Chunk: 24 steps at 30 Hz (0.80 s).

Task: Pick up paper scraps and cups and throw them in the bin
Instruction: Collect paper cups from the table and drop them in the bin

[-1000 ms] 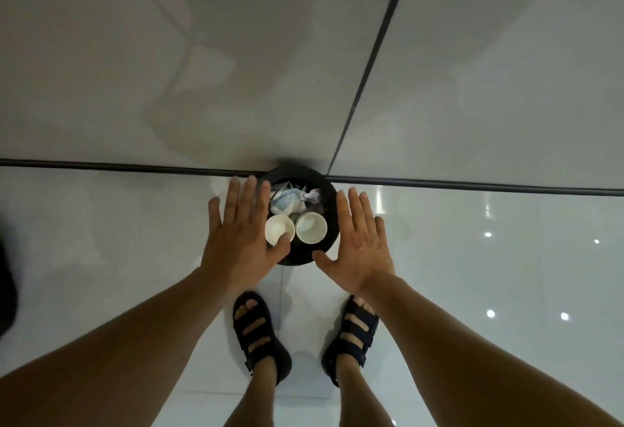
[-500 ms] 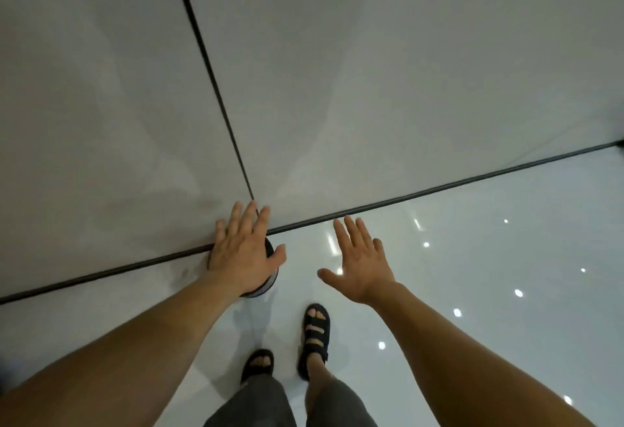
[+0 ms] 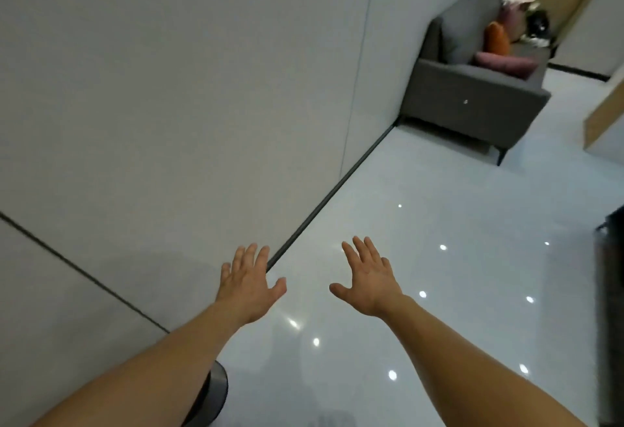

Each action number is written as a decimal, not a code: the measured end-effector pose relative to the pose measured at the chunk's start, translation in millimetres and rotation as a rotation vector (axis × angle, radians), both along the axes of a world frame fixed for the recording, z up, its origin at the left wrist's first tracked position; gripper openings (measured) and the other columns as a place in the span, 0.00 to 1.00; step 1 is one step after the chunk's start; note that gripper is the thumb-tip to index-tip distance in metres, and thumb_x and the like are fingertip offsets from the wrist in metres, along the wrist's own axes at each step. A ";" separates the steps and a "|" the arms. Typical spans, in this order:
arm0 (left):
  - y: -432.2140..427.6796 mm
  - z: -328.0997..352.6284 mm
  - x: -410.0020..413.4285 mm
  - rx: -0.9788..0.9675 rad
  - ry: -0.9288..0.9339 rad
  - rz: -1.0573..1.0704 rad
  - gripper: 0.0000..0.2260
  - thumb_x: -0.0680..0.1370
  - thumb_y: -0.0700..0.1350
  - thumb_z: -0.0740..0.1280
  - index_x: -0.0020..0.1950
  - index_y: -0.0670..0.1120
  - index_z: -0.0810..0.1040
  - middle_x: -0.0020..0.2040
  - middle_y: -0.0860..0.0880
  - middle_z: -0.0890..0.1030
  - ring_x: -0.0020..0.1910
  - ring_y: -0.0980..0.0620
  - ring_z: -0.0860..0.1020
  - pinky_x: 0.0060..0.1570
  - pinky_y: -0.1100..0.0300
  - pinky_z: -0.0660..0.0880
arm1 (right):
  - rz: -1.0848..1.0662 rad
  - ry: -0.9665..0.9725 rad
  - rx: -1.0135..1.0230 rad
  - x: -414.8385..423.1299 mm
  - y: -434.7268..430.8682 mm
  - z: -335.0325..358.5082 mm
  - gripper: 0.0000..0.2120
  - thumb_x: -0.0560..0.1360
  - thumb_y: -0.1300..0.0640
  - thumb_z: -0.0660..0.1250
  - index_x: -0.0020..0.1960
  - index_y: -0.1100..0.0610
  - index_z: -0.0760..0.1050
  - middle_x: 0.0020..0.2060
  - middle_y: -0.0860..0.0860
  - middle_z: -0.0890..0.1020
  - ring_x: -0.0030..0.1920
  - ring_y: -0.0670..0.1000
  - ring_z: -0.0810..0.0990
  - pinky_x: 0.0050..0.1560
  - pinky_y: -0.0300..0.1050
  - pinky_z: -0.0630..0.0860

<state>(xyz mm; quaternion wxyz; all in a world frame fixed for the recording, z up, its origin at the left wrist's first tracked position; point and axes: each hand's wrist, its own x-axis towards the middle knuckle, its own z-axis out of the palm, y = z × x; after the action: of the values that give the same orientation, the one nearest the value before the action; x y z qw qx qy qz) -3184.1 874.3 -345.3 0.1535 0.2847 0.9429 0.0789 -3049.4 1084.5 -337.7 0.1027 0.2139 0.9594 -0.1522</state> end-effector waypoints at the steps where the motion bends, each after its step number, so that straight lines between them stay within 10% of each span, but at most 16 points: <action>1: 27.3 5.9 8.3 0.004 0.024 -0.051 0.36 0.77 0.66 0.53 0.79 0.51 0.46 0.79 0.48 0.46 0.77 0.47 0.42 0.74 0.45 0.45 | -0.052 0.008 -0.008 16.5 18.9 1.3 0.43 0.76 0.33 0.58 0.80 0.49 0.40 0.79 0.50 0.40 0.78 0.53 0.35 0.76 0.59 0.46; 24: 574.2 11.4 239.8 0.010 0.057 -0.869 0.34 0.77 0.65 0.53 0.79 0.52 0.49 0.79 0.49 0.47 0.78 0.48 0.42 0.74 0.46 0.48 | -0.889 0.013 -0.109 339.8 405.6 -6.5 0.43 0.76 0.36 0.60 0.80 0.49 0.40 0.79 0.50 0.40 0.78 0.53 0.35 0.75 0.60 0.48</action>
<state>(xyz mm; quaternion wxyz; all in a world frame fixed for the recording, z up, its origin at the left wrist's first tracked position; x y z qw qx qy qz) -2944.3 1448.5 -333.9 0.1451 0.6579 0.7390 0.0039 -2709.6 1490.2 -344.2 0.0326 0.5987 0.7655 -0.2335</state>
